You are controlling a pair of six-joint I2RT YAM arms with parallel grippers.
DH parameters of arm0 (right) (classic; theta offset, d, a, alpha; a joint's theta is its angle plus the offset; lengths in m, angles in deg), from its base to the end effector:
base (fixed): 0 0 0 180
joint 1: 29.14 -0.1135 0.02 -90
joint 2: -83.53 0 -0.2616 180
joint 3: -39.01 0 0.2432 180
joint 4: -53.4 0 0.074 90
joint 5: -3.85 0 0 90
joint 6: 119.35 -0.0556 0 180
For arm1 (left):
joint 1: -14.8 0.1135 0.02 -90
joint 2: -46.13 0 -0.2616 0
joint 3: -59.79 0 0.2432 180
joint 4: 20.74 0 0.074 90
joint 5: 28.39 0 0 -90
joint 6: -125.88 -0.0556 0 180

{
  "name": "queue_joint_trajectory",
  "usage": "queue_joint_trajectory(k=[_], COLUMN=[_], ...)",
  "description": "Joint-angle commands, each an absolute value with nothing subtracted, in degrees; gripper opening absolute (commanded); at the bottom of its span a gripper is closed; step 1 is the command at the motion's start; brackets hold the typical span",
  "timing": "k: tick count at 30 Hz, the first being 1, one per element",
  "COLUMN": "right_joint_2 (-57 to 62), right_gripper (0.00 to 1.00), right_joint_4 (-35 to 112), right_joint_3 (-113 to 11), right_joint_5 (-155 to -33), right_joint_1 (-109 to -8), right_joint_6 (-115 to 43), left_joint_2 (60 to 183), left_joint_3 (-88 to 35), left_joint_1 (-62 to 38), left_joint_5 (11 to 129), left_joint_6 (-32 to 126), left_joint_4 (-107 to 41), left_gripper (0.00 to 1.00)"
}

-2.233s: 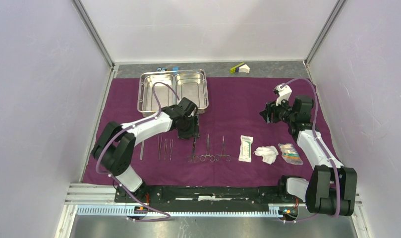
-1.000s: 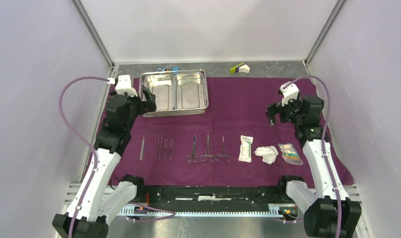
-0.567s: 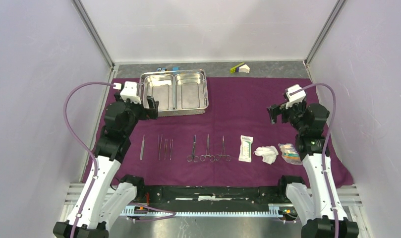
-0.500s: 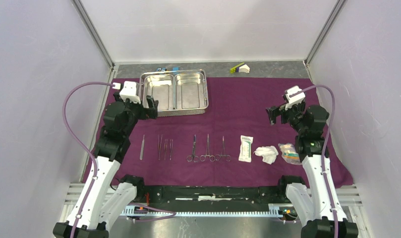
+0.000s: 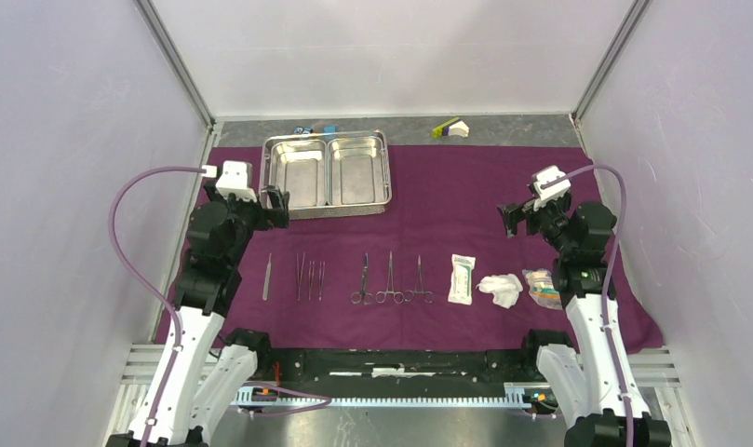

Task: Open and lay out the surgical kit
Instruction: Reset both arms

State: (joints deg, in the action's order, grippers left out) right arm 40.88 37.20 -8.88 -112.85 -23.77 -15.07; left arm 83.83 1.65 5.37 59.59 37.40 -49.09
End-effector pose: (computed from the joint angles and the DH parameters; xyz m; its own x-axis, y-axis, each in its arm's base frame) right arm 0.1927 0.0070 0.2894 -0.0957 -0.2123 -0.9725 -0.3913 0.9064 -0.1594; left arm 0.1673 -0.0258 0.3406 -0.1391 -0.0038 -0.9903 0.1257 0.9918 -0.0214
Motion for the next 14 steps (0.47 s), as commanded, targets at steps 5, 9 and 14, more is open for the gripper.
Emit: queue_joint_trajectory(k=[5, 9, 14], right_joint_2=[42.1, 42.0, 42.0], right_gripper=[0.98, 0.98, 0.98], right_joint_4=[39.3, 39.3, 39.2], right_joint_3=[-8.6, -8.5, -8.5], right_joint_5=[-112.8, -112.6, -112.7], right_joint_1=[-23.6, -23.6, -23.6], right_joint_6=[-13.7, -13.7, -13.7], left_joint_2=[84.1, 84.0, 84.1], left_joint_3=[1.7, 1.6, 1.7], left_joint_1=[5.9, 6.0, 6.0], left_joint_5=[59.9, 60.2, 60.6], left_joint_6=[37.3, 37.4, 37.6], left_joint_4=[-47.7, -47.9, -47.9], left_gripper=[1.0, 1.0, 1.0])
